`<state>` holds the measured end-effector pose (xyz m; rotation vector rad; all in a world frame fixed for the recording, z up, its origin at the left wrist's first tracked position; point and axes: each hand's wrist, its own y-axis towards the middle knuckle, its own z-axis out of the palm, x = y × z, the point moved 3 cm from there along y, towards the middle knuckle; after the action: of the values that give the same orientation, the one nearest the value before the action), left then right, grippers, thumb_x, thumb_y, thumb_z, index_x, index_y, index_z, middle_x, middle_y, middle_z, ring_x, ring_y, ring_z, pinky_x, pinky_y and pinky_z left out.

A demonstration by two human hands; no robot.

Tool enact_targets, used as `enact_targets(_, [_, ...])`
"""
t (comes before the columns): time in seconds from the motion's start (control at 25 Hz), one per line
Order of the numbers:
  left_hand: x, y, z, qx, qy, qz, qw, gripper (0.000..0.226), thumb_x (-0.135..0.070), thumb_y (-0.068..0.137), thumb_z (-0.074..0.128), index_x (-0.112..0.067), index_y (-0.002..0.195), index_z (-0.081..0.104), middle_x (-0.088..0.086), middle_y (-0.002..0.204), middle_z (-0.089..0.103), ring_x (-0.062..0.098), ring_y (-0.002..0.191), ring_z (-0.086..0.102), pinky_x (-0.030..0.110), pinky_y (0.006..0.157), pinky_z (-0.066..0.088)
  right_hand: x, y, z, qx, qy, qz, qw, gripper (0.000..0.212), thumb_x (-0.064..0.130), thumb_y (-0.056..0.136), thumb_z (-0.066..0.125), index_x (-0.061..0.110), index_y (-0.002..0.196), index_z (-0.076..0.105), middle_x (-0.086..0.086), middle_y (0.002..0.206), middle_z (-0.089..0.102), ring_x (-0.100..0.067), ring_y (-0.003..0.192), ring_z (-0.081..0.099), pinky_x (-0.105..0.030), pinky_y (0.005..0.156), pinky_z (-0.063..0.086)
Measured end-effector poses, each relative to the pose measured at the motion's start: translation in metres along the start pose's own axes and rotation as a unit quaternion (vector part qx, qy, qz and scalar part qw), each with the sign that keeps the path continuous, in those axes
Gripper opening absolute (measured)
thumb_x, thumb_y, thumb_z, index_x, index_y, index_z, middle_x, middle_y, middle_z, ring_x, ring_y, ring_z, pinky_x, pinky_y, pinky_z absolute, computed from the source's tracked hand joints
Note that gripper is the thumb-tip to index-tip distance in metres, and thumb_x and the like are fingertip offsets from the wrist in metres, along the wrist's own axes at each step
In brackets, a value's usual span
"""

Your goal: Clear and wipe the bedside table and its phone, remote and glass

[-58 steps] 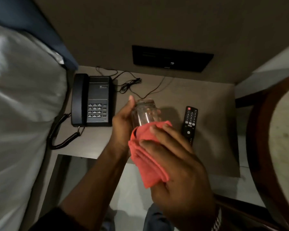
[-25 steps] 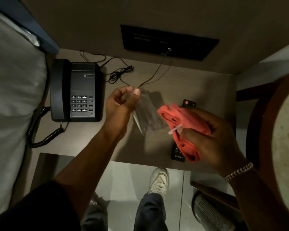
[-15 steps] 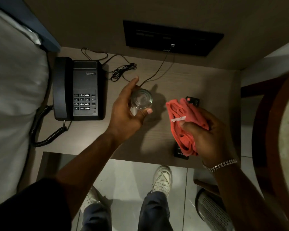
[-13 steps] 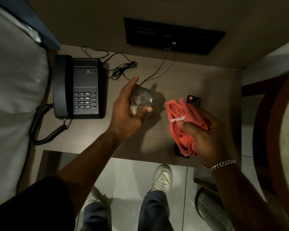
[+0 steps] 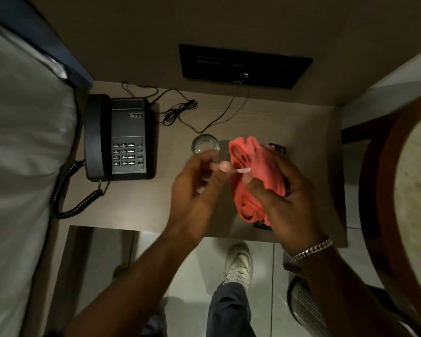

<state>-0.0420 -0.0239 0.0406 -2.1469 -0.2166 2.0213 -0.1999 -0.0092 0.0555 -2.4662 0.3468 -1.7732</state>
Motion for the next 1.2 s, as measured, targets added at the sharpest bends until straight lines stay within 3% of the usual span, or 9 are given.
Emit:
enact_targets(0.08, [-0.014,-0.018,0.015,0.104,-0.149,-0.078,0.98,0.041,-0.035,0.091,0.056,-0.001,0.114,0.059,0.008,0.095,0.07,0.02,0.084,0.069,0.029,0.071,0.056,0.009,-0.009,0.005,0.056,-0.036,-0.049,0.997,0.072,0.021,0.074,0.071,0.035,0.138,0.041,0.006,0.145,0.045,-0.001,0.125,0.051,-0.023,0.093,0.055])
enact_targets(0.2, [-0.017,-0.017,0.016,0.079,-0.163,-0.135,0.974,0.027,-0.015,0.095,0.057,-0.005,0.119,0.063,0.014,0.103,0.073,0.028,0.092,0.071,0.034,0.072,0.056,0.024,-0.024,0.001,0.107,0.121,0.01,0.987,0.089,0.011,0.063,0.068,0.043,0.138,0.03,0.014,0.143,0.042,0.003,0.119,0.056,-0.024,0.082,0.056])
enact_targets(0.4, [-0.028,-0.028,0.051,0.126,-0.245,-0.189,0.943,0.03,-0.004,0.096,0.05,-0.003,0.124,0.061,0.022,0.117,0.069,0.032,0.104,0.068,0.047,0.09,0.056,0.0,-0.037,-0.061,-0.105,0.229,0.14,0.958,0.081,0.02,0.055,0.081,0.037,0.127,0.049,0.004,0.128,0.064,-0.011,0.116,0.063,-0.035,0.088,0.051])
enact_targets(0.64, [-0.033,-0.037,0.172,0.074,-0.005,-0.165,0.983,0.012,-0.013,0.086,0.064,-0.01,0.076,0.072,0.008,0.065,0.068,0.022,0.061,0.062,0.039,0.061,0.054,-0.035,-0.074,-0.163,-0.315,0.097,0.157,0.931,0.056,0.003,0.073,0.08,0.026,0.12,0.06,0.003,0.094,0.068,0.003,0.078,0.065,-0.014,0.066,0.053])
enact_targets(0.72, [-0.032,-0.041,0.22,0.086,0.05,-0.134,0.986,0.012,-0.022,0.079,0.067,-0.011,0.079,0.072,0.007,0.068,0.071,0.025,0.063,0.067,0.038,0.065,0.061,-0.048,-0.082,-0.198,-0.361,0.071,0.152,0.917,0.054,0.003,0.075,0.078,0.028,0.119,0.059,0.003,0.09,0.07,0.004,0.072,0.066,-0.019,0.065,0.054])
enact_targets(0.84, [-0.042,-0.044,0.274,0.114,0.134,-0.094,0.98,0.025,-0.016,0.083,0.071,-0.016,0.108,0.068,-0.012,0.085,0.063,0.004,0.069,0.059,-0.001,0.06,0.044,-0.073,-0.087,-0.239,-0.408,-0.016,0.119,0.905,0.053,0.013,0.08,0.074,0.025,0.128,0.054,-0.002,0.11,0.07,-0.018,0.088,0.069,-0.033,0.072,0.057])
enact_targets(0.88, [-0.045,-0.044,0.286,0.12,0.14,-0.077,0.98,0.032,-0.013,0.084,0.071,-0.015,0.116,0.064,-0.015,0.087,0.059,0.001,0.073,0.056,-0.004,0.062,0.042,-0.081,-0.086,-0.247,-0.411,-0.063,0.094,0.904,0.05,0.02,0.082,0.071,0.023,0.129,0.054,-0.004,0.114,0.069,-0.023,0.09,0.069,-0.035,0.074,0.057])
enact_targets(1.08, [-0.042,-0.042,0.293,0.183,0.212,-0.009,0.96,0.022,-0.009,0.089,0.063,-0.022,0.106,0.061,-0.017,0.084,0.06,-0.003,0.076,0.058,0.018,0.078,0.053,-0.122,-0.081,-0.256,-0.281,-0.326,0.074,0.9,0.045,0.04,0.091,0.042,0.009,0.116,0.063,-0.017,0.112,0.067,-0.035,0.099,0.063,-0.039,0.082,0.05])
enact_targets(1.2, [-0.052,-0.034,0.259,0.132,0.292,0.041,0.946,0.035,-0.015,0.09,0.064,-0.014,0.125,0.06,0.002,0.116,0.067,0.015,0.104,0.062,0.025,0.089,0.048,-0.096,-0.071,-0.243,-0.293,-0.388,0.036,0.873,0.038,0.035,0.096,0.041,0.011,0.115,0.064,-0.017,0.12,0.066,-0.036,0.105,0.061,-0.044,0.085,0.051])
